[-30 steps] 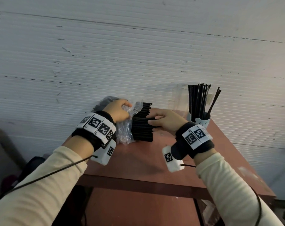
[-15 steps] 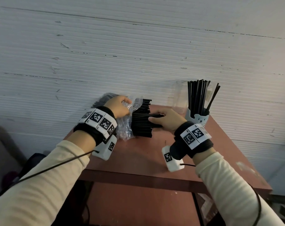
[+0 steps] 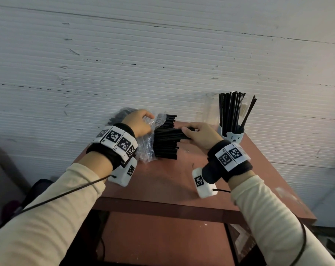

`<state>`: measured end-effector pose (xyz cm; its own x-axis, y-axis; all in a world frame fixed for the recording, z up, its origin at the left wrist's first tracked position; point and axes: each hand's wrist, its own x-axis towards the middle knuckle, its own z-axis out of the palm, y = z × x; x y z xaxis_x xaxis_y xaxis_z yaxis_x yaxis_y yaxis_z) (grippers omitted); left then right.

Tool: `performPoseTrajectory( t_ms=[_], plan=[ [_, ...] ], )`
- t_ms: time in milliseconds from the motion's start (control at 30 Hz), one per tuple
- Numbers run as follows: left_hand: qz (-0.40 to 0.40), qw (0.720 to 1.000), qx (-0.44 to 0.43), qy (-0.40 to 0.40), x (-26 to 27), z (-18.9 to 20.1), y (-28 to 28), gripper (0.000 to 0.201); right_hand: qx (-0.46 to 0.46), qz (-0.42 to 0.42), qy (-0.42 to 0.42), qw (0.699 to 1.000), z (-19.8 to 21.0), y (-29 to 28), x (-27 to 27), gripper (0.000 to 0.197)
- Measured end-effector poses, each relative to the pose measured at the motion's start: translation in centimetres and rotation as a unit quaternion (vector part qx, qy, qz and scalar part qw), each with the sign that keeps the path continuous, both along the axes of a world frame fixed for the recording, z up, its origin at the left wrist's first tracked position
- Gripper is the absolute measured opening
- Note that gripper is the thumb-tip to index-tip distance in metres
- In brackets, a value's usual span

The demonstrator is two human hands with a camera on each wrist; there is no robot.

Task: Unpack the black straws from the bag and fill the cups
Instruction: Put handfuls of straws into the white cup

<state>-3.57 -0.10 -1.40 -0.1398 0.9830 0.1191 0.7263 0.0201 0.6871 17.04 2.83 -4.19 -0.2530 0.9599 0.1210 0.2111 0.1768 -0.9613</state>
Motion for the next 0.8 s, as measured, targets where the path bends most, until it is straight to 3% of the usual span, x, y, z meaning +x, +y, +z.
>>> performPoseTrajectory(
  t_ms=[167,267,367,500,567,633,733,800],
  plan=[
    [0.020,0.999,0.023,0.031,0.2,0.0,0.0,0.055,0.029,-0.013,-0.005,0.999,0.4,0.0,0.9,0.016],
    [0.020,0.993,0.089,0.072,1.0,0.2,0.0,0.056,0.050,-0.024,-0.008,0.998,0.8,0.0,1.9,0.015],
    [-0.079,0.982,0.143,0.095,3.4,0.9,-0.4,0.056,0.083,-0.026,-0.035,0.996,1.3,0.0,2.9,0.015],
    [-0.160,0.963,0.059,0.209,6.7,1.5,-0.1,0.074,0.149,-0.051,-0.098,0.983,1.9,0.0,4.1,0.016],
    [-0.159,0.948,0.031,0.275,7.7,1.7,0.3,0.064,0.169,-0.051,-0.112,0.978,2.5,-0.3,4.8,0.016],
    [-0.147,0.934,0.040,0.324,8.4,2.1,0.1,0.041,0.179,-0.049,-0.123,0.975,3.2,-0.8,5.6,0.016],
    [-0.146,0.942,0.091,0.290,9.1,2.5,0.0,0.012,0.173,-0.032,-0.110,0.978,4.4,-1.8,6.7,0.015],
    [-0.162,0.946,0.124,0.252,9.3,2.5,0.1,0.014,0.171,-0.018,-0.101,0.980,5.4,-2.6,7.4,0.016]
  ],
)
